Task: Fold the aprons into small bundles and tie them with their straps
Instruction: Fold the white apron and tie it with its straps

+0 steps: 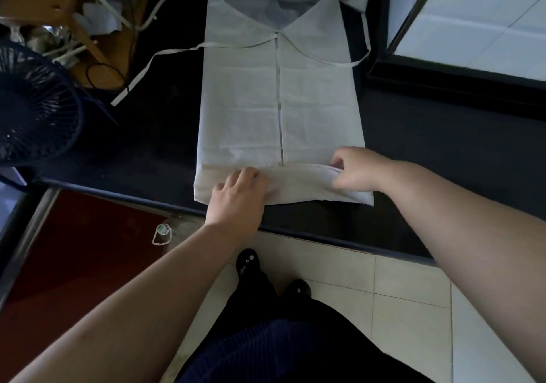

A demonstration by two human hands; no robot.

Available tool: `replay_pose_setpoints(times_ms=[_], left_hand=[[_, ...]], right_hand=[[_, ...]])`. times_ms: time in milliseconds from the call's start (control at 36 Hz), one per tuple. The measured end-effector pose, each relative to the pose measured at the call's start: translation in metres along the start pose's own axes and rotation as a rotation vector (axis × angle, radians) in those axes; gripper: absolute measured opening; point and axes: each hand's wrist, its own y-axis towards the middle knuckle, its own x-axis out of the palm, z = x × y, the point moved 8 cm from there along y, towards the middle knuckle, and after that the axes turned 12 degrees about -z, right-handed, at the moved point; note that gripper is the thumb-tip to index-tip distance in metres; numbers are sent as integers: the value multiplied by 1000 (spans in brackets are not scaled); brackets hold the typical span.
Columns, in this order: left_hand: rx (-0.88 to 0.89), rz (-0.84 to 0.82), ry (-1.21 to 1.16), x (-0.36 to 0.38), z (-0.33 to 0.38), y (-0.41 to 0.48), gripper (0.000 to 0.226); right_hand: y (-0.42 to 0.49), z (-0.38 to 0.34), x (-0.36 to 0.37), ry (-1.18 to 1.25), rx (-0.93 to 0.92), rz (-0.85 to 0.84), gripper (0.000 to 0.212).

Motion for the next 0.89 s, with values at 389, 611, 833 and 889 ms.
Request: replay_pose_setpoints(times_ms=[389, 611, 833, 889], left_hand=[[-86, -191, 41, 31, -19, -15, 60], [-72, -195, 116, 26, -19, -18, 66], [-2, -102, 53, -4, -22, -9, 80], [9, -114, 42, -11, -24, -5, 79]], right_hand=[[-8, 75, 17, 284, 237, 388, 36], [-33, 1, 10, -196, -140, 731, 41], [-7, -20, 40, -324, -304, 294, 48], [-6, -24, 34, -353, -338, 347, 41]])
